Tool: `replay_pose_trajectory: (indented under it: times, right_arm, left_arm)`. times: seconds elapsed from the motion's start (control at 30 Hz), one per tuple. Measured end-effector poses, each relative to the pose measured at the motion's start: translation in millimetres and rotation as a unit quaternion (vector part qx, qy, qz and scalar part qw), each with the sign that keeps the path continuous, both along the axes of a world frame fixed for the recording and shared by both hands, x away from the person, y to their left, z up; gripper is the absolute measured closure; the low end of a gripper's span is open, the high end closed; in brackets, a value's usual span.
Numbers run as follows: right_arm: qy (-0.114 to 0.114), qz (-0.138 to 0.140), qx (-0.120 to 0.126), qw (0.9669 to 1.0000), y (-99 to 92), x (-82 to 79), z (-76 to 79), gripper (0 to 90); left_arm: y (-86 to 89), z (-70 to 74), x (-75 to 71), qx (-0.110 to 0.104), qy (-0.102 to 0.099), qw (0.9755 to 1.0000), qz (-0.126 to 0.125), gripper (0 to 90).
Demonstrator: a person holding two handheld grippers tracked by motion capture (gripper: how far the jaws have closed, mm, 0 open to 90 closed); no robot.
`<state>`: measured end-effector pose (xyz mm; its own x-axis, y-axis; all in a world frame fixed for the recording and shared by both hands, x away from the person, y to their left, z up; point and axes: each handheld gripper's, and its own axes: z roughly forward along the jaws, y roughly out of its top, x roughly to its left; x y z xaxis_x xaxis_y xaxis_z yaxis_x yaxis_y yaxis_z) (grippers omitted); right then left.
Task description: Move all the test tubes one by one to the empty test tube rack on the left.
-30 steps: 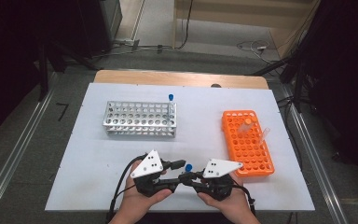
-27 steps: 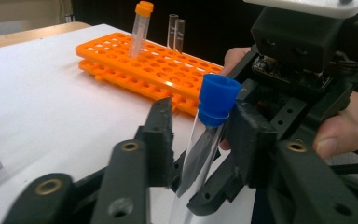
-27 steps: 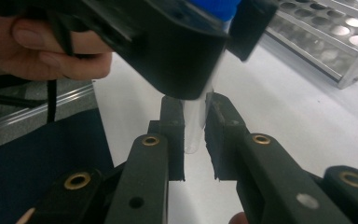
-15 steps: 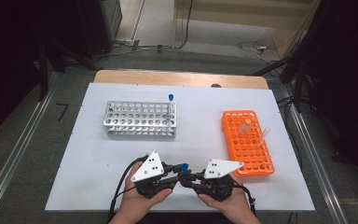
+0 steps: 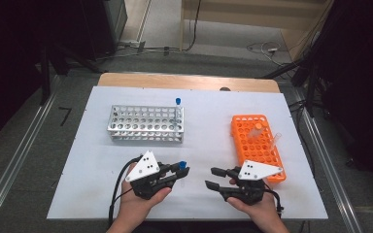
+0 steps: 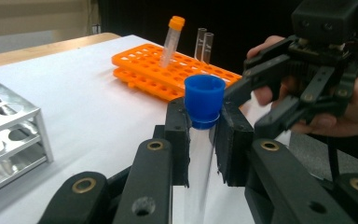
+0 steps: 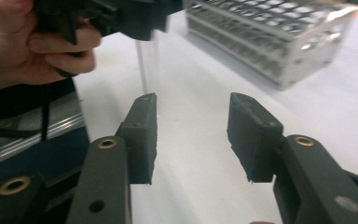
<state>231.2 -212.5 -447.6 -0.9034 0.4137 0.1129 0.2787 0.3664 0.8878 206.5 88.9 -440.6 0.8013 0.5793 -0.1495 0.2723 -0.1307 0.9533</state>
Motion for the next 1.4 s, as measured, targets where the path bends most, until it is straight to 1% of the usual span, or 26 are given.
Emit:
replay_pose_trajectory:
  times: [0.1,0.17,0.27,0.4,0.57,0.7,0.83,0.9,1.0,1.07,1.17,1.2,1.27,1.3,1.4]
  right_arm:
    - [-0.004,-0.020,0.008,0.9998,-14.2,2.9,2.3,43.1]
    - [-0.011,-0.032,0.010,0.9994,-24.1,4.5,3.1,39.7]
    - [-0.016,-0.052,0.010,0.9984,-38.7,7.2,3.3,34.7]
    - [-0.014,-0.079,0.016,0.9966,-56.8,11.3,4.0,29.4]
    - [-0.015,-0.105,0.016,0.9942,-75.5,14.9,4.3,26.5]
    - [-0.014,-0.122,0.010,0.9924,-89.5,13.4,1.5,24.6]
    - [-0.006,-0.132,0.006,0.9912,-102.6,12.0,-2.9,21.3]
    - [-0.003,-0.134,0.005,0.9910,-108.2,10.9,-4.4,17.8]
    - [0.002,-0.140,0.002,0.9902,-116.7,9.1,-6.8,11.1]
    - [0.009,-0.146,0.004,0.9893,-123.5,8.4,-8.8,7.5]
    - [0.013,-0.146,0.008,0.9892,-133.4,7.8,-12.2,3.4]
    - [0.015,-0.146,0.008,0.9891,-135.9,7.7,-12.9,1.2]
    - [0.018,-0.150,0.016,0.9884,-140.2,9.1,-13.3,0.3]
    - [0.018,-0.152,0.019,0.9880,-141.8,9.7,-13.2,0.0]
    - [0.020,-0.157,0.022,0.9871,-145.5,10.7,-13.5,0.0]
  left_arm:
    - [3.5,1.1,1.7,0.003,0.000,1.0000,0.006,77.1]
    - [6.7,1.8,3.1,0.002,-0.002,0.9999,0.012,77.0]
    - [13.1,3.8,6.6,-0.004,0.002,0.9997,0.025,77.0]
    - [21.9,10.1,13.5,-0.006,-0.005,0.9991,0.041,77.0]
    - [34.2,21.6,24.4,-0.012,-0.016,0.9975,0.067,77.0]
    - [43.6,28.8,34.2,-0.013,-0.025,0.9961,0.084,77.0]
    - [50.9,33.5,47.3,-0.017,-0.024,0.9948,0.097,77.0]
    - [53.2,36.0,54.4,-0.020,-0.026,0.9942,0.102,77.0]
    - [55.4,40.7,64.7,-0.019,-0.030,0.9934,0.109,77.0]
    - [56.0,43.8,71.1,-0.014,-0.032,0.9932,0.111,77.0]
    - [56.9,48.1,80.9,-0.013,-0.035,0.9928,0.114,77.0]
    - [57.4,49.3,84.3,-0.016,-0.036,0.9925,0.115,77.0]
    - [58.9,51.6,90.8,-0.024,-0.039,0.9921,0.117,77.0]
    - [59.3,52.8,94.3,-0.026,-0.037,0.9920,0.118,77.0]
    - [59.8,55.8,104.4,-0.030,-0.038,0.9912,0.123,77.0]
